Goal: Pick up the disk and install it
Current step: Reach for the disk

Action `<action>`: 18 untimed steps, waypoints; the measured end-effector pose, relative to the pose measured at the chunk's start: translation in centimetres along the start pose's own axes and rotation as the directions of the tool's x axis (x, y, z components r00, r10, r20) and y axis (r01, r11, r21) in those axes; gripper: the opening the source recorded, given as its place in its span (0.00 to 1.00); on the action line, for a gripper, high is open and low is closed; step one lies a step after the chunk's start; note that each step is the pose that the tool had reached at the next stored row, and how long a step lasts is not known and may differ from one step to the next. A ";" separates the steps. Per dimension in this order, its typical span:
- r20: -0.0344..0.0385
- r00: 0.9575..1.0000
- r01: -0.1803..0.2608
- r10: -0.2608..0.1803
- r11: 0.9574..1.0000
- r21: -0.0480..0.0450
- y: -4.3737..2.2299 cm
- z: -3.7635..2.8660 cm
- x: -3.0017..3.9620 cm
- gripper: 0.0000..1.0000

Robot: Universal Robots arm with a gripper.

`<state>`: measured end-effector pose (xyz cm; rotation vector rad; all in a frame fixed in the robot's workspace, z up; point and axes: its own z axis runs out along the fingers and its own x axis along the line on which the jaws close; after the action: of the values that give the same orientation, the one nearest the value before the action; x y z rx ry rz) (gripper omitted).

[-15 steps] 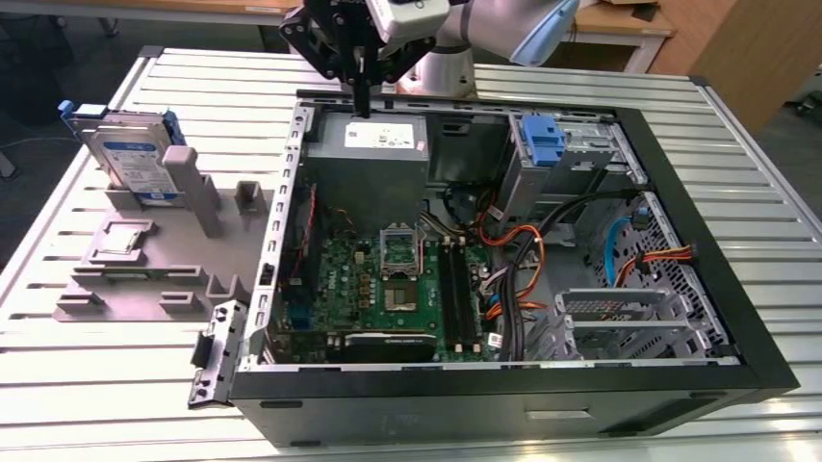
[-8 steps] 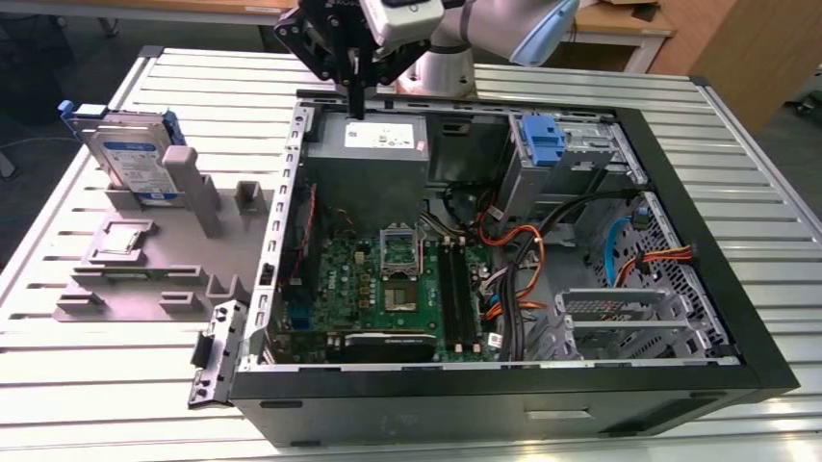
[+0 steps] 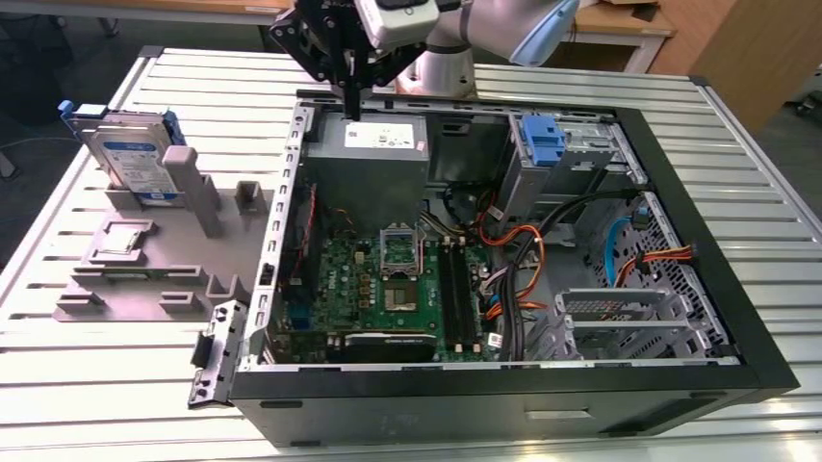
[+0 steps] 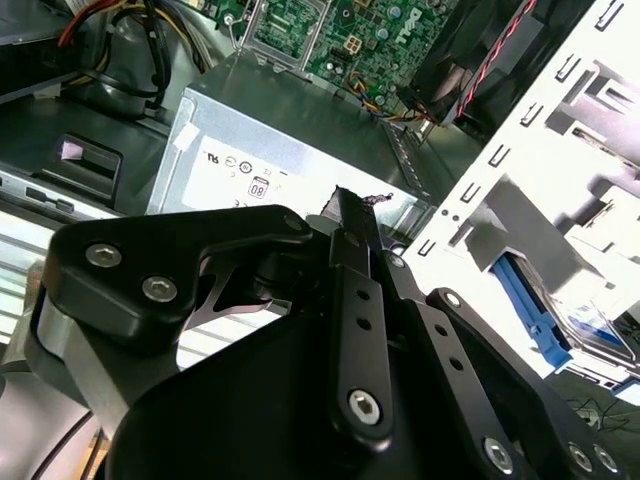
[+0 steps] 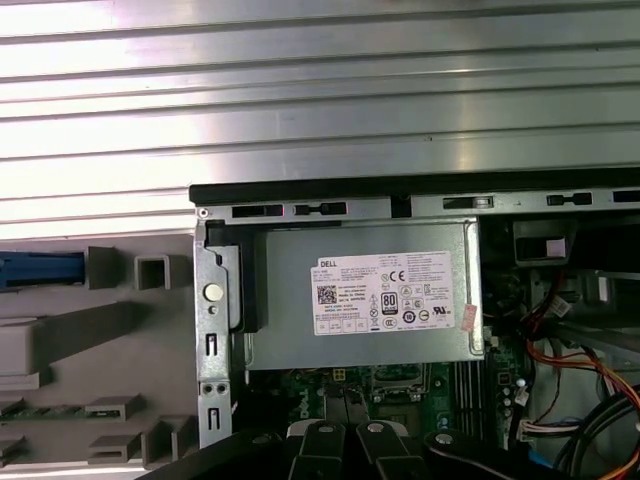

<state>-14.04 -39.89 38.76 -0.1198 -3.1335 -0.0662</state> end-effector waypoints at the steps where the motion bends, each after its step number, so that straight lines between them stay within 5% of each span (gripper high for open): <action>1: -0.010 1.000 0.000 0.000 1.000 0.001 -0.02 0.14 0.18 0.10; 2: -0.019 1.000 -0.001 0.001 1.000 0.001 -0.04 0.26 0.35 0.10; 15: -0.025 1.000 -0.001 0.001 1.000 0.002 -0.05 0.35 0.48 0.10; 17: -0.049 0.999 -0.002 0.002 1.000 0.004 -0.10 0.68 0.93 0.10; 18: -0.049 0.999 -0.002 0.002 1.000 0.004 -0.10 0.68 0.94 0.10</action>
<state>-14.99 -39.89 38.08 -0.1195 -3.0841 -0.0622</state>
